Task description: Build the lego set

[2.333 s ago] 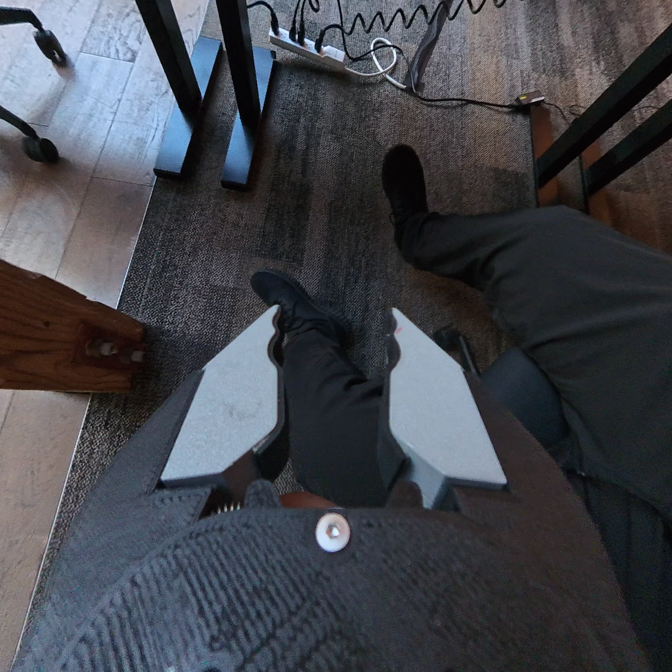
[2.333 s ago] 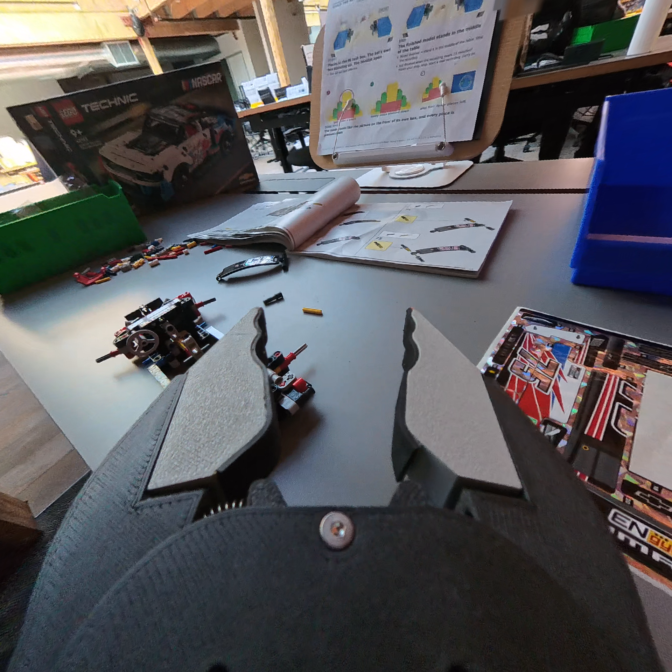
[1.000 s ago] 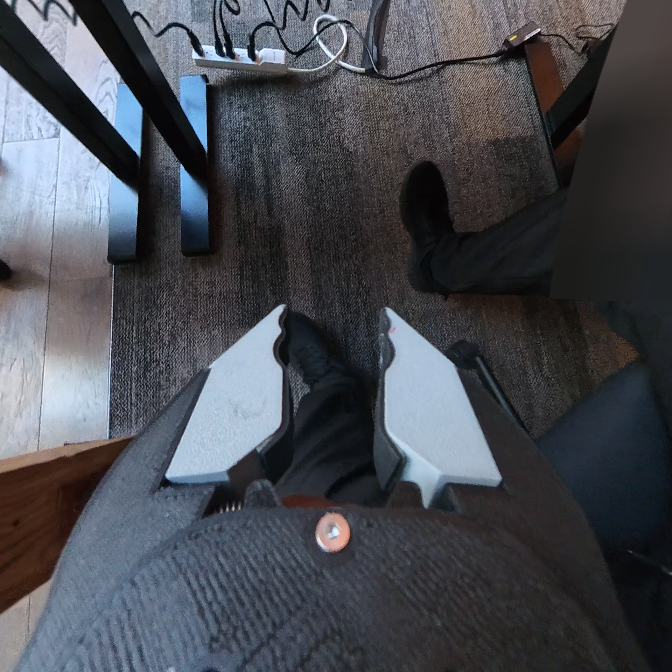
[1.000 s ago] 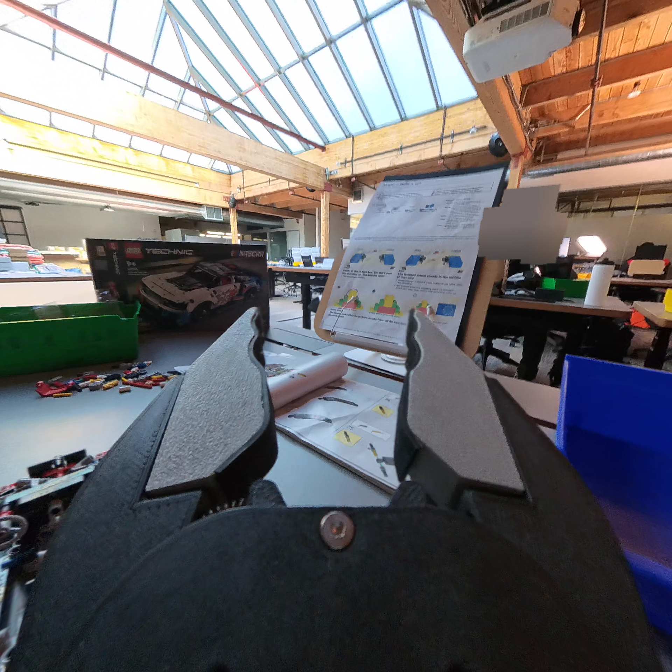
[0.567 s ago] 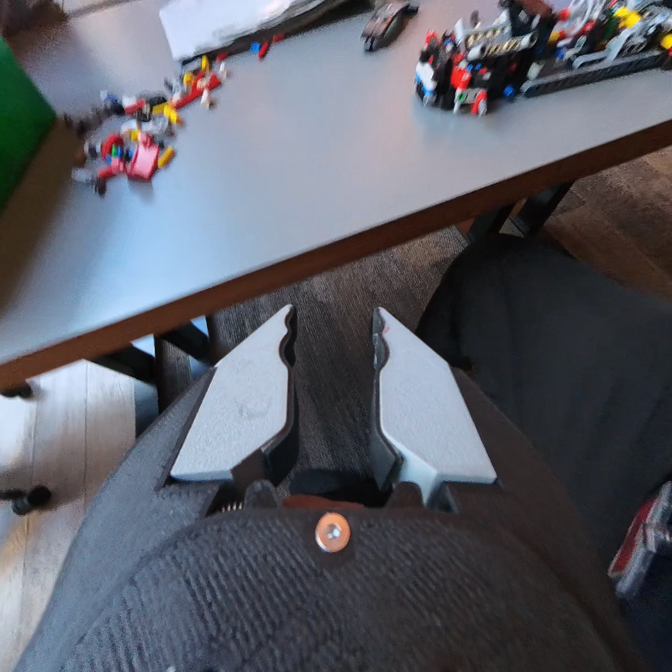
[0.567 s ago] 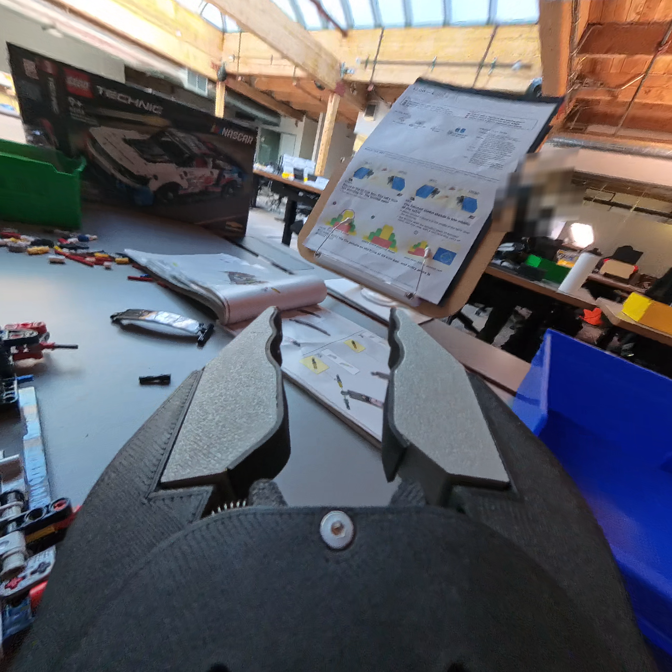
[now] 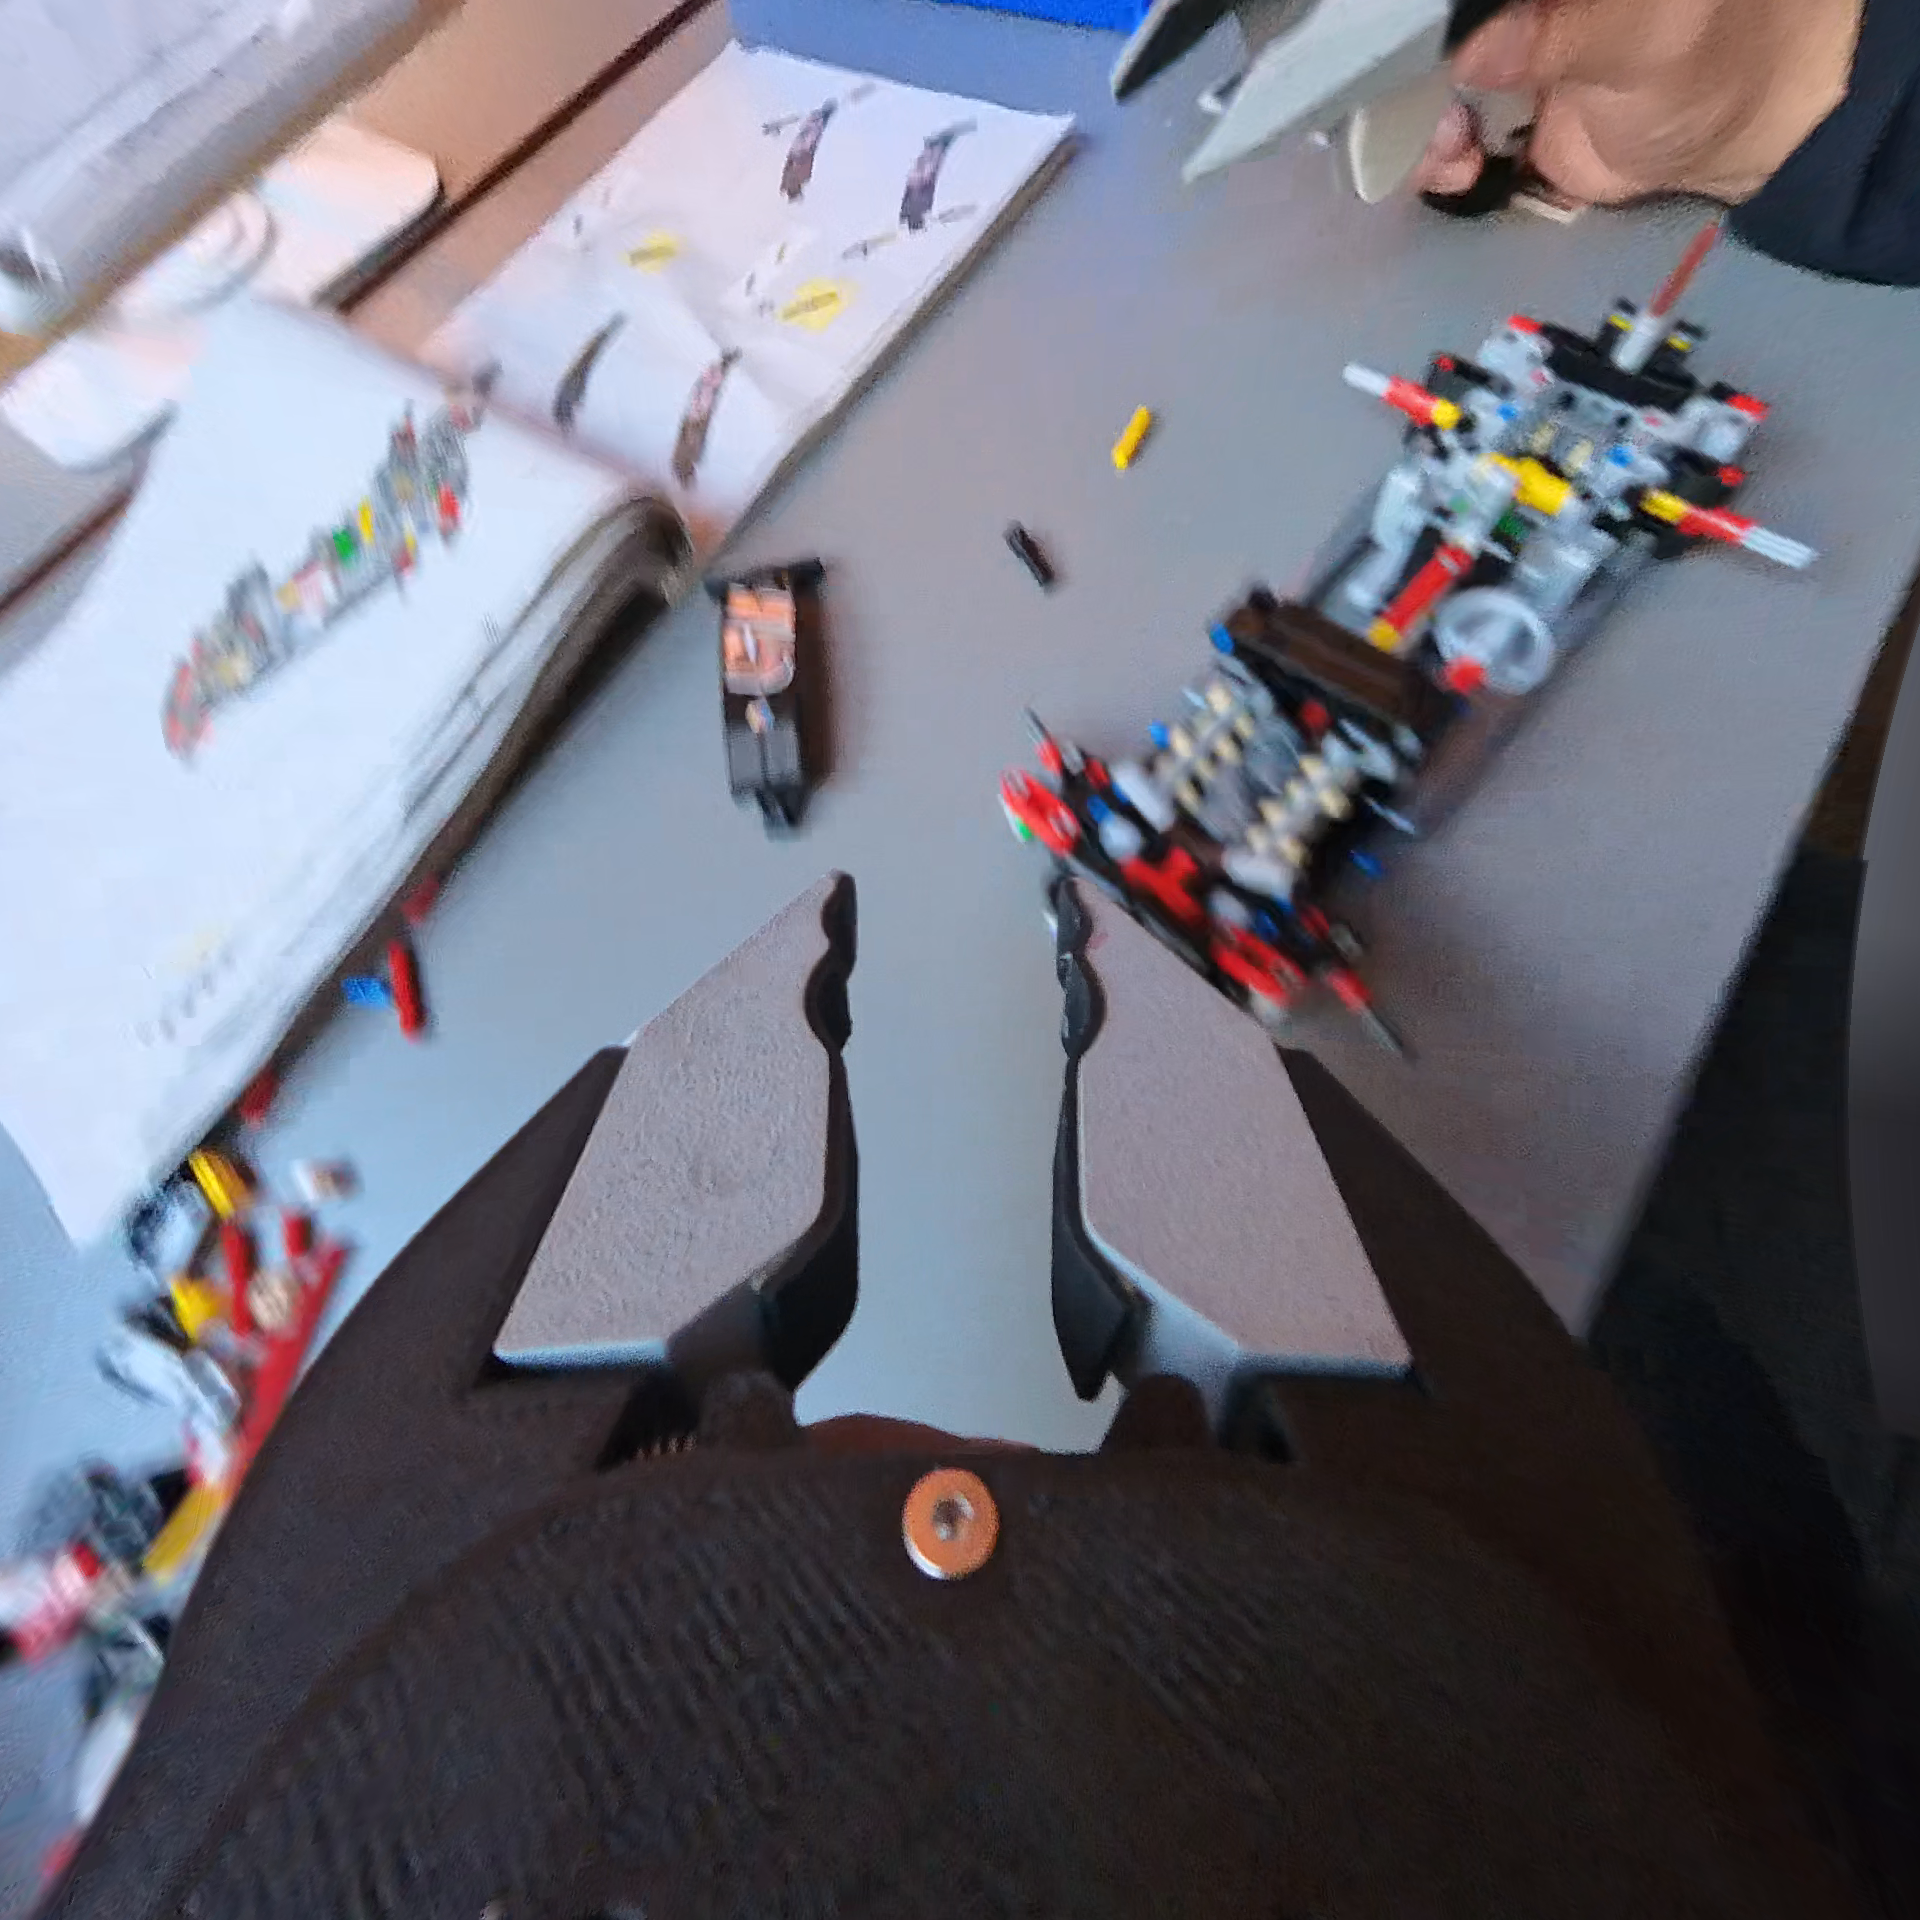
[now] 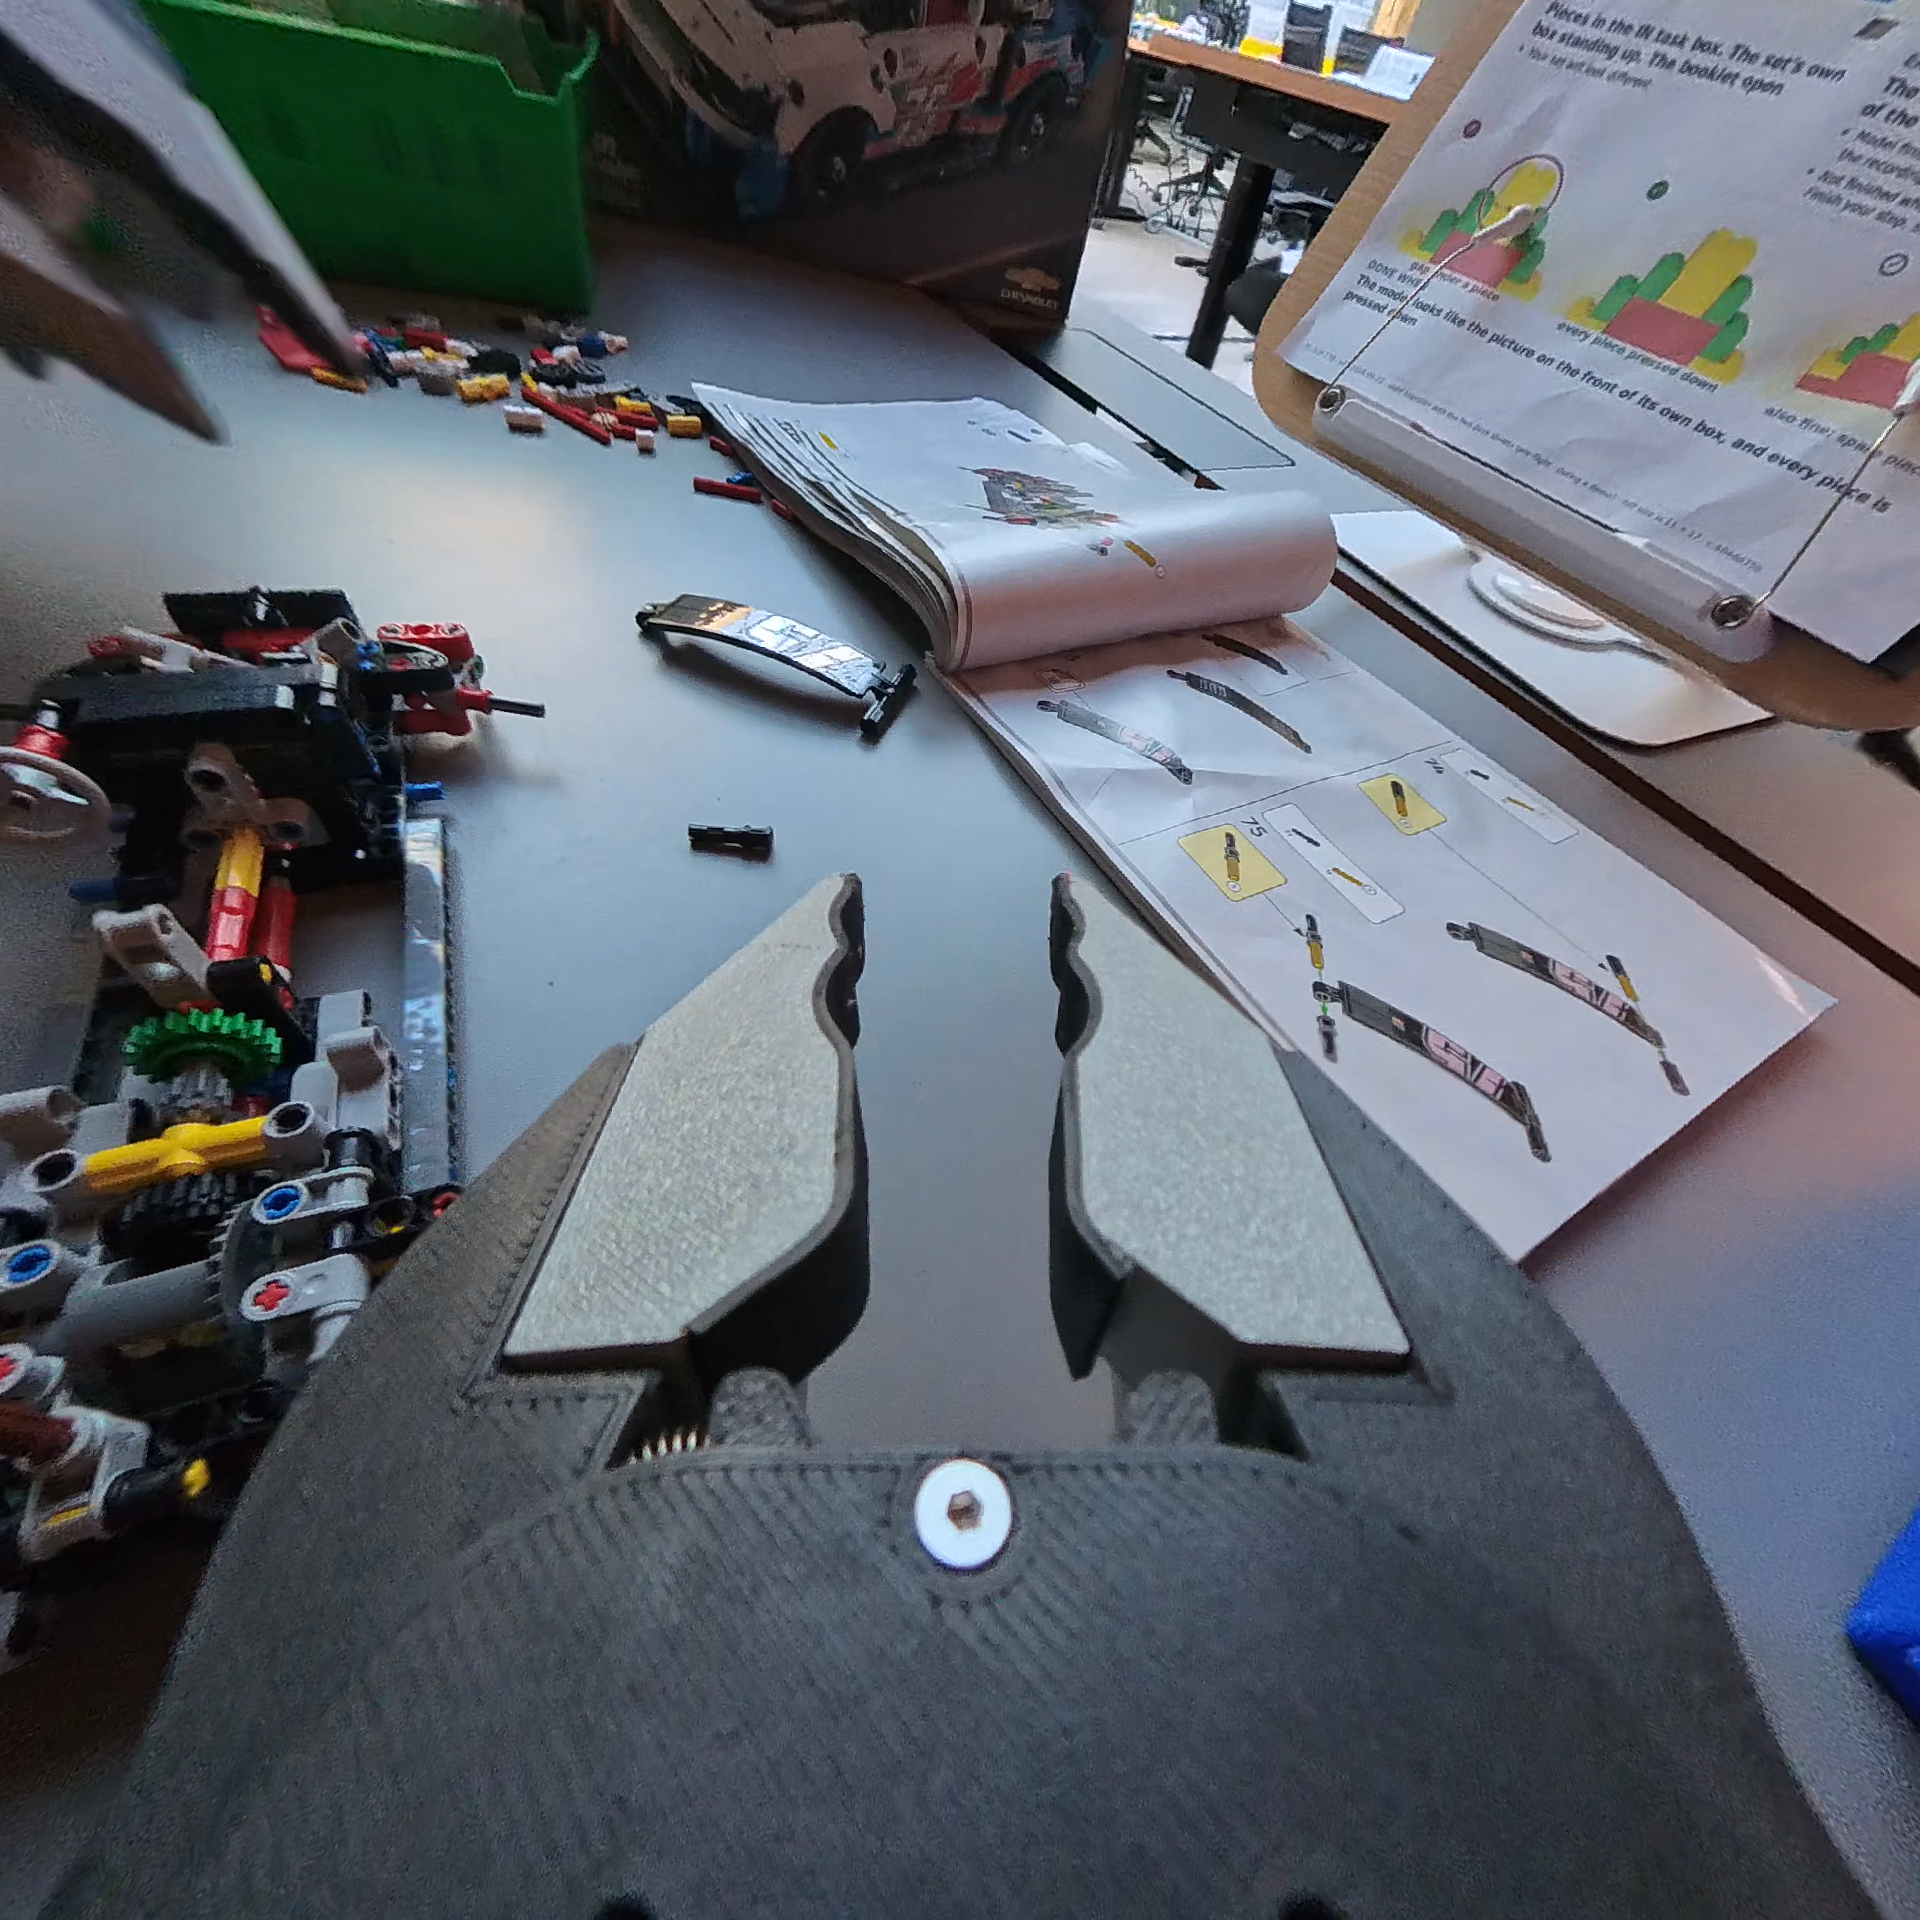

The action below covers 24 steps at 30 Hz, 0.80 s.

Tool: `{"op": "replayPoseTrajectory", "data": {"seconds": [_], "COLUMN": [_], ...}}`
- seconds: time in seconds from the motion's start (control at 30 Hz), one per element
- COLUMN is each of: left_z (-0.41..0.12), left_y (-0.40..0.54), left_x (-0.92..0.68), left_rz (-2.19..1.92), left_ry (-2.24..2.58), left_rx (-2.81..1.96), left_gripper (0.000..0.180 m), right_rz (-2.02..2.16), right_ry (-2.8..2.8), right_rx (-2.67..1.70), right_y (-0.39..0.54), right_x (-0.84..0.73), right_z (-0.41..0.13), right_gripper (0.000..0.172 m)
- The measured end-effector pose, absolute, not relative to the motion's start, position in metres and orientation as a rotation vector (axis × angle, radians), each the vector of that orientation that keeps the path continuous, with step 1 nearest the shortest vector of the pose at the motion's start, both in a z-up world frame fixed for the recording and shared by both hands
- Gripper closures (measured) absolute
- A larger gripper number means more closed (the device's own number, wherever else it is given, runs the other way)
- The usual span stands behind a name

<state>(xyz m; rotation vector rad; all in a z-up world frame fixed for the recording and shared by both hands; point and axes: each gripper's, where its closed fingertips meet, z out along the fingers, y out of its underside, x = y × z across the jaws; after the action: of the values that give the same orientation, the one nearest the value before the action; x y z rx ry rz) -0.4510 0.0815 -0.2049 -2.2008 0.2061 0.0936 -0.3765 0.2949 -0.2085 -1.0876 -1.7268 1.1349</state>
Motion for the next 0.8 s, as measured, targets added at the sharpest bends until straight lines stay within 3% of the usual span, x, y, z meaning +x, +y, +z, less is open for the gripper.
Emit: {"op": "replayPoseTrajectory", "data": {"seconds": [0.1,0.23,0.47,0.7,0.8], "left_z": [-0.197,-0.227,-0.274,-0.27,-0.275], "left_y": [0.136,0.189,0.209,0.216,0.224], "left_x": [-0.457,-0.447,-0.434,-0.408,-0.418], "left_rz": [0.036,-0.123,-0.234,-0.456,-0.285], "left_ry": [0.309,0.394,0.502,0.579,0.662], "left_rx": [-2.204,-2.402,-2.686,-2.65,-2.646], "left_gripper": [0.145,0.15,0.145,0.138,0.158], "right_rz": [1.187,1.199,1.125,1.025,0.99], "right_ry": [-1.703,-1.735,-1.956,-2.097,-2.157], "right_rx": [-1.142,-1.17,-1.179,-1.272,-1.295], "right_y": [0.299,0.297,0.278,0.275,0.274], "right_x": [-0.373,-0.37,-0.366,-0.367,-0.369], "right_z": [-0.207,-0.211,-0.237,-0.262,-0.271], "right_gripper": [0.141,0.148,0.152,0.137,0.131]}}
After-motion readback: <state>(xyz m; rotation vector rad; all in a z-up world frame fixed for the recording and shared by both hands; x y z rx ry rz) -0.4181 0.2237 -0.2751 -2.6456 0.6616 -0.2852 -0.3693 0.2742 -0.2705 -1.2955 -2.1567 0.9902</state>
